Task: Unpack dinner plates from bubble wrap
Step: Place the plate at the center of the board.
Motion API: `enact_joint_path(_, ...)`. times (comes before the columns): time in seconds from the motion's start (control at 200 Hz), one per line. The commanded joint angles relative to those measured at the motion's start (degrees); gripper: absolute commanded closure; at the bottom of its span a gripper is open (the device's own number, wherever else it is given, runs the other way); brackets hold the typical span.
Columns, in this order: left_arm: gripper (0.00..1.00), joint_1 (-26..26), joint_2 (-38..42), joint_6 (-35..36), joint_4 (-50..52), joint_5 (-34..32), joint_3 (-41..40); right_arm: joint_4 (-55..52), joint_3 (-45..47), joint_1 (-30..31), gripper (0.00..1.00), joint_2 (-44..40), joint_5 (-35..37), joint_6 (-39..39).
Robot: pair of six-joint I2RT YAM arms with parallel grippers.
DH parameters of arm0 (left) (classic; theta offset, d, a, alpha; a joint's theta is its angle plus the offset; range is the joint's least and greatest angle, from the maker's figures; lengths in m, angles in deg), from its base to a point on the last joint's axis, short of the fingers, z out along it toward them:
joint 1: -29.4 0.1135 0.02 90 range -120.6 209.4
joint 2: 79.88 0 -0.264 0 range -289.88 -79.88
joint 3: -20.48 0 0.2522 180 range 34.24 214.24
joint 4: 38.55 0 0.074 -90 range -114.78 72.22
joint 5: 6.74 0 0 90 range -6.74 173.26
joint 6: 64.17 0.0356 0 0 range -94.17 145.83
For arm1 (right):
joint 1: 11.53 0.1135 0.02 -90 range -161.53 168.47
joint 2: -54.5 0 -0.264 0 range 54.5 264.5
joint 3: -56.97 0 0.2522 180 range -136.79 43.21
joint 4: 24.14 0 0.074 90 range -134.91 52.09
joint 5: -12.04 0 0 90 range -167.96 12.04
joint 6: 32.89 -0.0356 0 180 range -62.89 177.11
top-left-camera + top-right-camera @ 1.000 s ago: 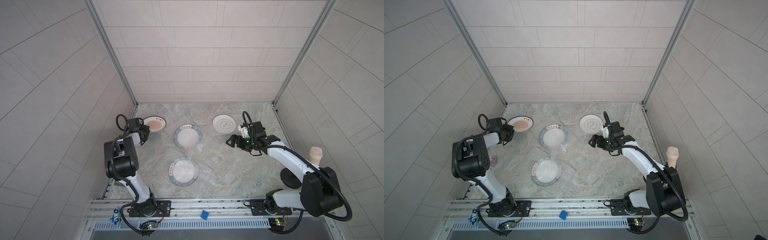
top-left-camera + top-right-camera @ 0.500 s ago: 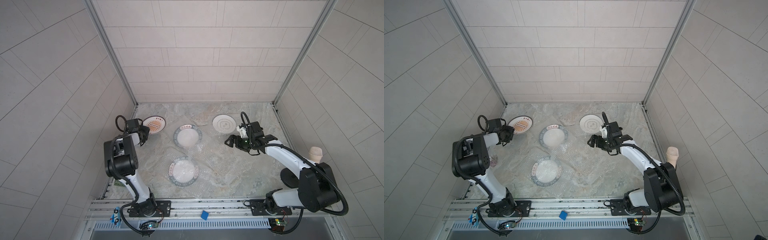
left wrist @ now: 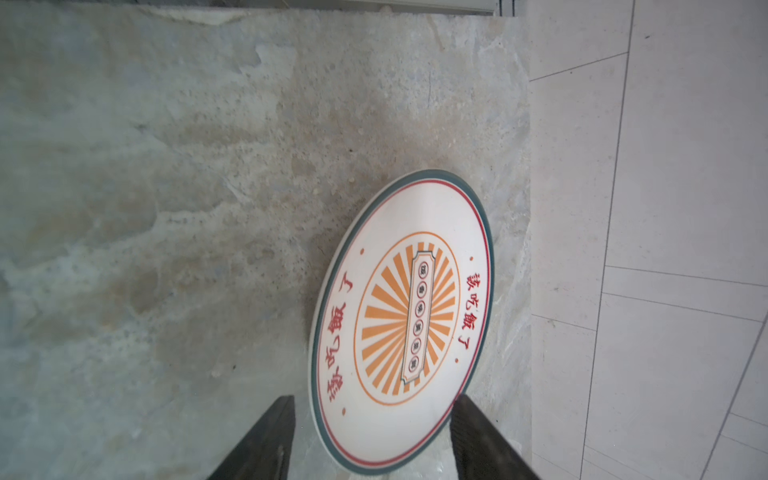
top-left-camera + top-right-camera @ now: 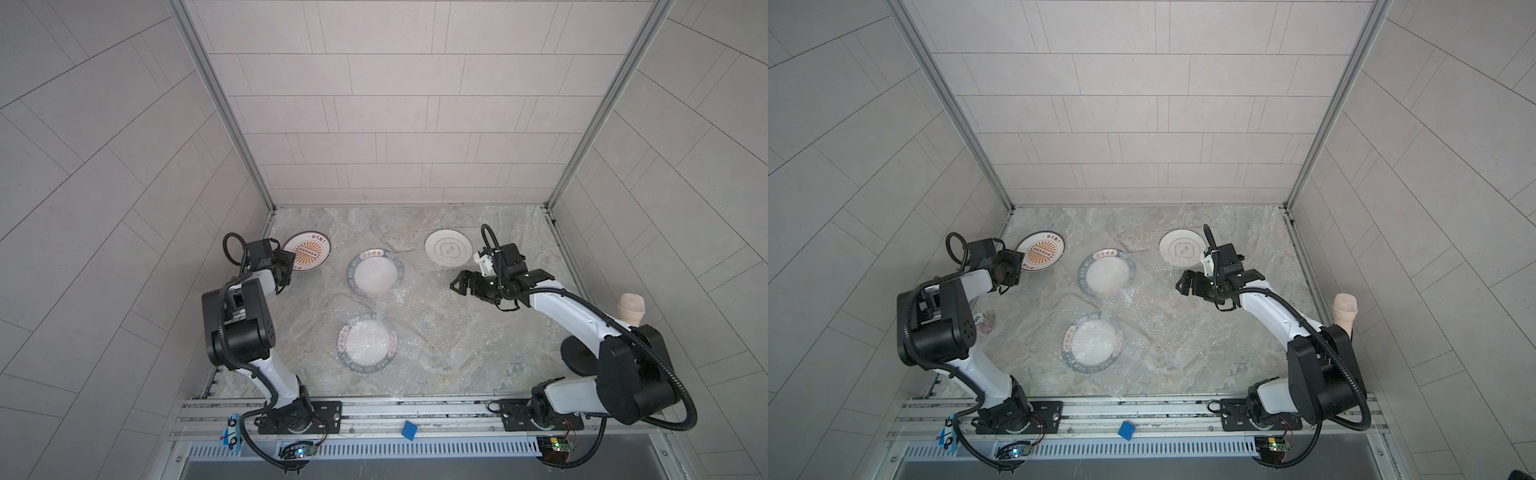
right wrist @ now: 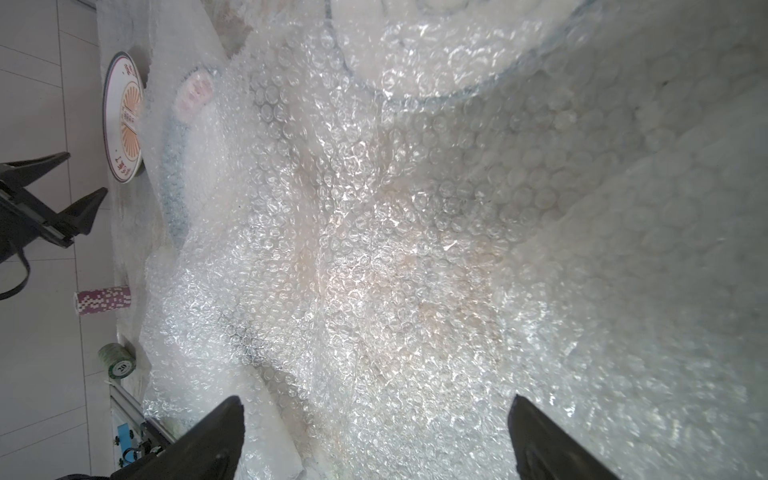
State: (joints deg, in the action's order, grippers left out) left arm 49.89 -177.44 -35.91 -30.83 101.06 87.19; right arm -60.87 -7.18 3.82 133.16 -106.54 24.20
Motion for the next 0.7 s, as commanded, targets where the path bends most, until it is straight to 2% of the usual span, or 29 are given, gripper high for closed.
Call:
enact_joint_path(0.0,0.31,-0.3,7.1,2.1,2.6,3.1,-1.3,-3.6,-3.6,2.7,0.00,-0.1,3.2,2.0)
enact_joint_path(0.065,0.24,-1.3,11.4,5.0,6.6,5.6,-0.7,-5.0,-5.5,4.9,0.00,0.2,4.5,2.9)
enact_joint_path(0.085,0.17,-1.8,12.6,6.2,8.8,6.1,-0.4,-5.3,-6.1,5.6,0.00,0.3,5.0,3.1)
enact_joint_path(0.15,0.06,-4.0,16.8,10.7,14.8,7.4,0.8,-6.4,-8.4,8.3,0.00,1.3,6.8,3.9)
enact_joint_path(0.21,0.00,-6.3,19.7,15.1,21.3,8.0,2.1,-7.0,-10.4,11.4,0.01,3.3,8.7,4.5)
enact_joint_path(0.41,0.00,-18.2,22.3,27.0,35.9,13.4,2.6,-5.5,-15.6,20.7,0.03,12.4,11.0,3.4)
enact_joint_path(0.615,0.00,-38.3,23.8,27.1,39.3,12.2,-3.9,-4.6,-16.8,19.8,0.03,14.4,10.9,2.0)
enact_joint_path(0.695,0.00,-41.8,23.8,26.0,39.3,10.6,-5.4,-5.0,-16.9,18.3,0.03,14.0,10.6,1.6)
